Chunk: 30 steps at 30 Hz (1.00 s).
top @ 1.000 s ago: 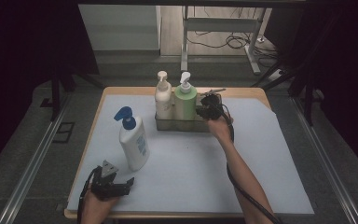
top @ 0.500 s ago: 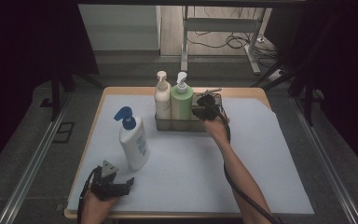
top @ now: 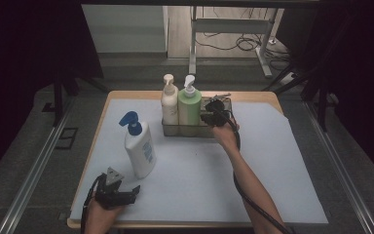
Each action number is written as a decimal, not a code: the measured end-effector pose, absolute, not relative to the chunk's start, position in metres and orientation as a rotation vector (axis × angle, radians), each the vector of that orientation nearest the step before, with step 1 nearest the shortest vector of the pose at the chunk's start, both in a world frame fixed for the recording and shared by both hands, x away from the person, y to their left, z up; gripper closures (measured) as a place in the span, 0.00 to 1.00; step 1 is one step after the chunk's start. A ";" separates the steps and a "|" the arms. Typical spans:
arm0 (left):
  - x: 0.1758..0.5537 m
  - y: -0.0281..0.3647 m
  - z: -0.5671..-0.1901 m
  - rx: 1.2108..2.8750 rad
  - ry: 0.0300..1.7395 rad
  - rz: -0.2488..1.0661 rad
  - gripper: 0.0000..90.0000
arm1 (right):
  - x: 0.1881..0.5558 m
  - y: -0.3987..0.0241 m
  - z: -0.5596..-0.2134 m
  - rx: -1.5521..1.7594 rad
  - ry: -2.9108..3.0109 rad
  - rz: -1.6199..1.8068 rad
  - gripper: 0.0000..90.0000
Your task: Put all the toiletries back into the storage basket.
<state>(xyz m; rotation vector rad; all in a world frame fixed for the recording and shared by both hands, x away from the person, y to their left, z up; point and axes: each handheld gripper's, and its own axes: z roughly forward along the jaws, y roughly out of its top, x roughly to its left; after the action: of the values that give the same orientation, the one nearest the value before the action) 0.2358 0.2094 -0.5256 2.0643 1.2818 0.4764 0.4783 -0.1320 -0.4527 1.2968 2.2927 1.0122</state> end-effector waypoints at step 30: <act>0.235 0.209 -0.526 2.063 1.280 0.479 0.13 | 0.443 -0.147 -0.422 1.124 2.324 1.041 0.36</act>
<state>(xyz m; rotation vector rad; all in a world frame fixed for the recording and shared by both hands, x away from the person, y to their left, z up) 0.2355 0.2095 -0.5259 2.0632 1.2804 0.4789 0.4427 -0.1467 -0.4216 1.1245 2.3239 1.0412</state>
